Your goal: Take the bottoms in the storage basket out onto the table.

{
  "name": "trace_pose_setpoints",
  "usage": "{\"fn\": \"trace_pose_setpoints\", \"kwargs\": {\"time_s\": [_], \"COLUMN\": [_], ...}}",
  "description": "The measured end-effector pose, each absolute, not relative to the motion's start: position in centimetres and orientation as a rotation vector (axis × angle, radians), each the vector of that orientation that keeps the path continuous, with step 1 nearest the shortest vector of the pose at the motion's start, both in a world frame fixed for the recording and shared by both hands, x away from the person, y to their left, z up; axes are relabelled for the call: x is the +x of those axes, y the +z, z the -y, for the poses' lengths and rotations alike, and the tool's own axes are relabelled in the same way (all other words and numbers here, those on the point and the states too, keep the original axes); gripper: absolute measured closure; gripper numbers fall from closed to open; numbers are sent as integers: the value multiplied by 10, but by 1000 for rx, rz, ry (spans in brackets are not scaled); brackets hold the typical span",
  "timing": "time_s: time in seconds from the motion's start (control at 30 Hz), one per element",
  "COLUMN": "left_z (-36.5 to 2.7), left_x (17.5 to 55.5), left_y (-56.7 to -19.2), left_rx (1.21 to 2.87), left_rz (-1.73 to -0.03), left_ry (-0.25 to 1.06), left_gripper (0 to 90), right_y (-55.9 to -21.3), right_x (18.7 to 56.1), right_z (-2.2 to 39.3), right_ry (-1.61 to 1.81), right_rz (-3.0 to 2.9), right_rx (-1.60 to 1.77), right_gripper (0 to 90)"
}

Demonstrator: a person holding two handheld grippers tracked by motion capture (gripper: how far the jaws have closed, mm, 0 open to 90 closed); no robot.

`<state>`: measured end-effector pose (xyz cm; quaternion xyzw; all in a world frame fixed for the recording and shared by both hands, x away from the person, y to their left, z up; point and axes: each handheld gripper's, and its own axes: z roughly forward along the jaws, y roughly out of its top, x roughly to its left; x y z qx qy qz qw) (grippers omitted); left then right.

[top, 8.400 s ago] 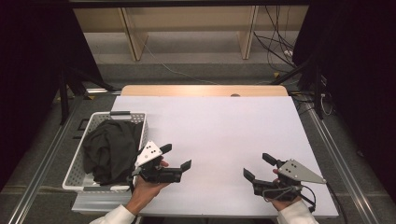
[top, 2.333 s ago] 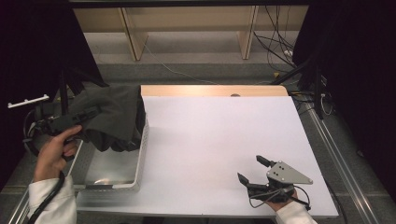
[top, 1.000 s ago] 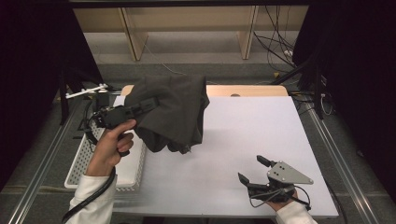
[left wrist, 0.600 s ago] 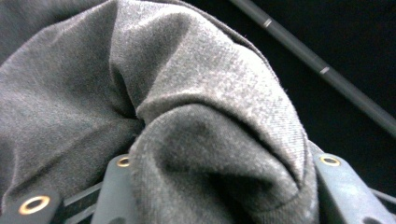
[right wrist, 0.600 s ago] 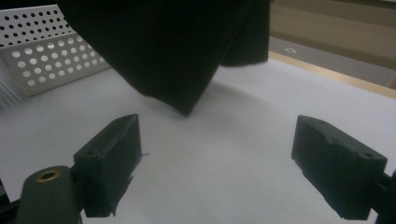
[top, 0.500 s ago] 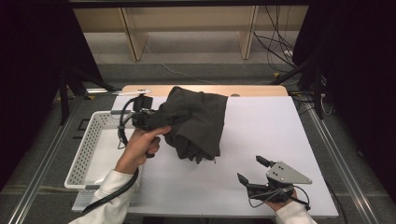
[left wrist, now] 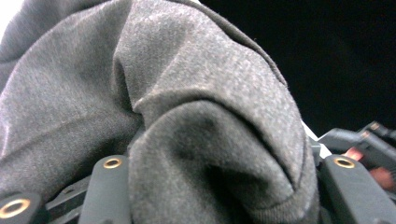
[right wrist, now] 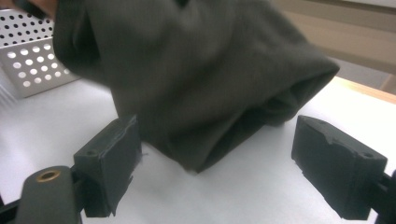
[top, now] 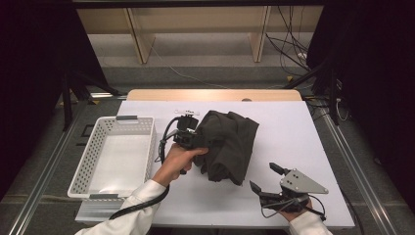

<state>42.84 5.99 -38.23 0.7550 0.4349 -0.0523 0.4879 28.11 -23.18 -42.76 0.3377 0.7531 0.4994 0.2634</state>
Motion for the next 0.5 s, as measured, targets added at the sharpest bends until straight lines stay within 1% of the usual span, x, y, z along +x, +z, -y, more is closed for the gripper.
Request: {"fn": "trace_pose_setpoints", "kwargs": {"time_s": [0.2, 0.33, 0.43, 0.5], "left_z": [-44, -31, -22, -18], "left_x": [429, 430, 430, 428], "left_y": [-394, -402, -408, -412], "left_rx": [1883, 1918, 1959, 1977], "left_rz": [-1063, -1059, -1031, -1017], "left_ry": [-136, -166, -201, -207], "left_gripper": [397, 350, 296, 282], "right_y": [-428, -428, -428, -428], "right_x": [282, 282, 283, 283], "right_z": [233, 233, 234, 234], "right_ry": [1346, 1337, 1337, 1336], "right_rz": [-2021, -2015, -2015, -2014], "right_rx": [927, 935, 942, 941], "right_gripper": [170, 170, 170, 170]}}
